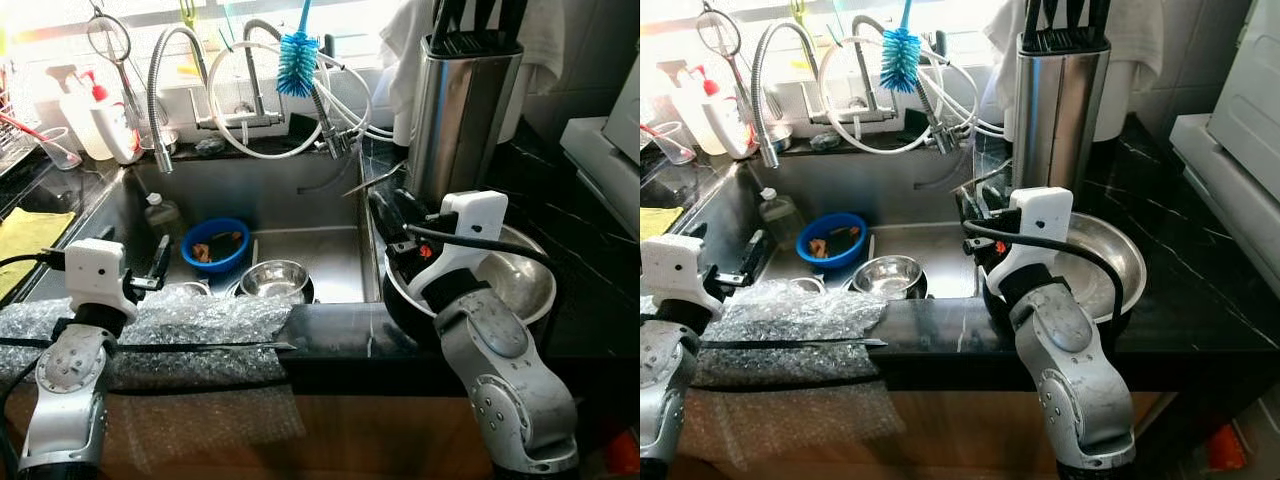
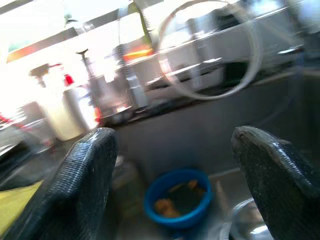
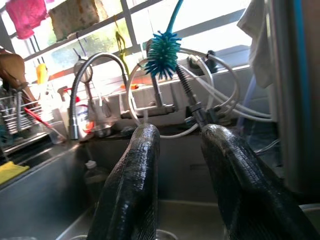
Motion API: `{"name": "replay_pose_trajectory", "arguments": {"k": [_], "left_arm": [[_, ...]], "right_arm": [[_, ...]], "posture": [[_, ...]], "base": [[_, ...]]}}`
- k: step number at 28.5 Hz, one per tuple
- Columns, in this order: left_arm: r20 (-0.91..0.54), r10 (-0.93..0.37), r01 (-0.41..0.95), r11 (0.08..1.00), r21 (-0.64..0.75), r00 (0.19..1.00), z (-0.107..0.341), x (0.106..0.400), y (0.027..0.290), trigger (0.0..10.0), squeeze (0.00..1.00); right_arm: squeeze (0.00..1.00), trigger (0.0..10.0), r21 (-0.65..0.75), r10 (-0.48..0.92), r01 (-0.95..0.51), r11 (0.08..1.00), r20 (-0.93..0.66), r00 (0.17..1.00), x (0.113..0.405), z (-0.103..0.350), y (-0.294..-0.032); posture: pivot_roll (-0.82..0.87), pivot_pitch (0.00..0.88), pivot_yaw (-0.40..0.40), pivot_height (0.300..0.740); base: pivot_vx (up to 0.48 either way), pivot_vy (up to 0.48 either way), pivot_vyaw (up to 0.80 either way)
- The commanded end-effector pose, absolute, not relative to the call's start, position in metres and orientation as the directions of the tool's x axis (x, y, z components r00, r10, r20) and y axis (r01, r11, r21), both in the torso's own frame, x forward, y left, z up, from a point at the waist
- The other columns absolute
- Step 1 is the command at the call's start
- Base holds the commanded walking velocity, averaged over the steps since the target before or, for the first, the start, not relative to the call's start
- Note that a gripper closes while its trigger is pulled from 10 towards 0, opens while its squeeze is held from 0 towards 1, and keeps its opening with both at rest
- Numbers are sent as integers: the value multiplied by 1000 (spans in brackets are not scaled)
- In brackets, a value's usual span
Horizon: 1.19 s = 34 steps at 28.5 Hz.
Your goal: Kitchen organization
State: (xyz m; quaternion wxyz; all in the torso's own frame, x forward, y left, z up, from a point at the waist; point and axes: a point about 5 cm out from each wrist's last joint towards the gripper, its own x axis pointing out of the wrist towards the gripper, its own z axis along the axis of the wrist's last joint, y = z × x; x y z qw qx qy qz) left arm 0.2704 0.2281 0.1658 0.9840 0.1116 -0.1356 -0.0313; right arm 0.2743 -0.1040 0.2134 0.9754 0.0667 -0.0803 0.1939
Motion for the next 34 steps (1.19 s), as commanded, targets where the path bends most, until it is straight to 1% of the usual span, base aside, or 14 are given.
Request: {"name": "replay_pose_trajectory", "arguments": {"k": [1, 3, 4, 5, 7, 10, 15, 22, 25, 26, 29, 31, 33, 34], "left_arm": [[254, -95, 34, 971, 235, 963, 169, 268, 228, 10000, 0], [253, -99, 38, 971, 236, 962, 169, 267, 228, 10000, 0], [244, -144, 73, 958, 278, 959, 169, 265, 227, 10000, 0], [244, -144, 73, 958, 278, 959, 169, 265, 227, 10000, 0], [214, -200, 125, 939, 320, 956, 167, 264, 229, 10000, 0], [202, -218, 142, 932, 333, 955, 169, 263, 227, 10000, 0], [198, -237, 160, 927, 338, 951, 171, 273, 224, 10000, 0], [183, -112, 91, 989, 121, 977, 159, 284, 219, 10000, 0], [179, -96, 79, 992, 100, 979, 157, 284, 216, 10000, 0], [174, -86, 71, 994, 88, 981, 155, 284, 215, 10000, 0], [169, -75, 62, 995, 77, 983, 153, 283, 215, 10000, 0], [166, -70, 60, 996, 70, 984, 151, 283, 213, 10000, 0], [157, -73, 64, 996, 63, 985, 150, 283, 212, 10000, 0], [157, -73, 64, 996, 63, 985, 150, 283, 212, 10000, 0]], "right_arm": [[0, 10000, 87, 361, -386, 919, 215, 908, 272, 221, -105], [0, 10000, 84, 360, -385, 919, 215, 908, 272, 221, -105], [0, 10000, 76, 356, -379, 922, 217, 909, 272, 222, -107], [0, 10000, 76, 356, -379, 922, 217, 909, 272, 222, -107], [0, 10000, 60, 356, -375, 925, 208, 911, 273, 221, -111], [0, 10000, 55, 357, -375, 925, 205, 911, 273, 220, -113], [0, 10000, 38, 361, -376, 926, 203, 910, 276, 220, -115], [0, 10000, -42, 303, -300, 953, 193, 933, 268, 220, -132], [0, 10000, -38, 269, -267, 963, 206, 941, 261, 229, -141], [0, 10000, -75, 263, -253, 965, 183, 947, 258, 232, -144], [0, 10000, -122, 244, -226, 966, 160, 957, 255, 233, -149], [0, 10000, -138, 187, -165, 977, 166, 968, 256, 242, -162], [0, 10000, -113, 80, -61, 992, 170, 982, 258, 251, -178], [0, 10000, -113, 80, -61, 992, 170, 982, 258, 251, -178]], "posture": [[-113, 0, 115, 740], [-113, 0, 115, 740], [-99, 0, 98, 740], [-99, 0, 98, 740], [-84, 0, 85, 740], [-73, 0, 76, 740], [-64, 0, 66, 740], [-112, 0, 79, 740], [-125, 0, 83, 740], [-129, 0, 83, 740], [-138, 0, 82, 740], [-143, 0, 82, 740], [-153, 0, 88, 740], [-153, 0, 88, 740]], "base": [[0, 0, 0], [0, 0, 0], [0, 0, 0], [0, 0, 0], [0, 0, 0], [0, 0, 0], [0, 0, 0], [0, 0, 0], [0, 0, 0], [0, 0, 0], [0, 0, 0], [0, 0, 0], [0, 0, 0], [0, 0, 0]]}}
